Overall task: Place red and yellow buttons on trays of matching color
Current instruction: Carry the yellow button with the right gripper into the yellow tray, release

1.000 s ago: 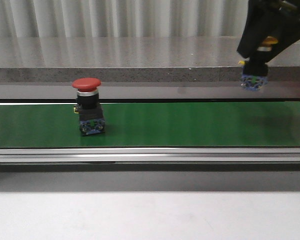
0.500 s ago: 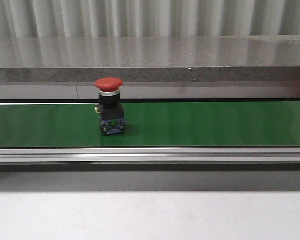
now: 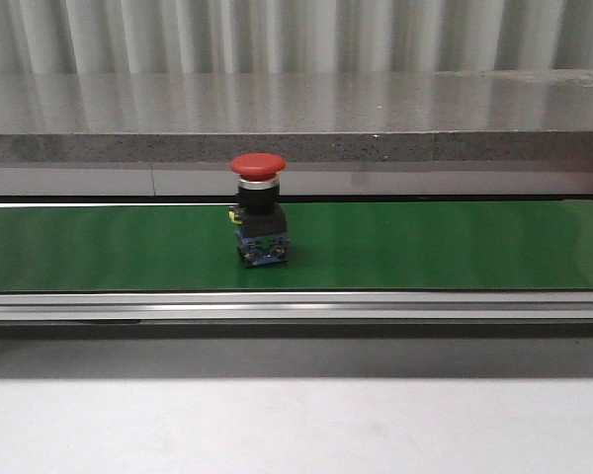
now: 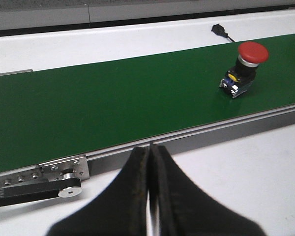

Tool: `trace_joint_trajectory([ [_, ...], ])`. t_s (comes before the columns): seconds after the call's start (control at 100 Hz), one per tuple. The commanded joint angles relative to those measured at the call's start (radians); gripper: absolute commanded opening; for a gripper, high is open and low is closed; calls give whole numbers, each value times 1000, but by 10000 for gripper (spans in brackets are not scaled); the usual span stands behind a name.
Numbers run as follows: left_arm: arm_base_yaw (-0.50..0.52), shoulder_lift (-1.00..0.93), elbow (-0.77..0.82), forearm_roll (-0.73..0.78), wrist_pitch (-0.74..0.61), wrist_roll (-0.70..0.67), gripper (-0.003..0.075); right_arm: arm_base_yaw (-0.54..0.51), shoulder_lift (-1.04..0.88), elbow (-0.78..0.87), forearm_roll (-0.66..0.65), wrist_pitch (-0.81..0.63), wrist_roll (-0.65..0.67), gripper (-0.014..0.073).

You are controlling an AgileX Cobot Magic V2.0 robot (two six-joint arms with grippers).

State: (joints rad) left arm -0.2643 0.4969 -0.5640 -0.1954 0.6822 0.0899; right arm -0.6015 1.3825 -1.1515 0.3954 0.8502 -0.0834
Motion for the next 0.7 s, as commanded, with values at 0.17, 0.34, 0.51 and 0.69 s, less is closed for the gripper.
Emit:
trace_joint_trajectory([
  [0.17,-7,5,-29,-20,-62,-3,-20,-134,85,-23,23,-78,26,130],
  [0.34,-7,5,-29,-20,-62,-3,-20,-156,168,-23,23,-125,27,130],
  [0.51,-7,5,-29,-20,-62,-3,-20,-153,242,-23,23,-184,27,130],
  [0.69,-7,5,-29,-20,-62,-3,-20,-152,327,-23,33,-210,27,130],
])
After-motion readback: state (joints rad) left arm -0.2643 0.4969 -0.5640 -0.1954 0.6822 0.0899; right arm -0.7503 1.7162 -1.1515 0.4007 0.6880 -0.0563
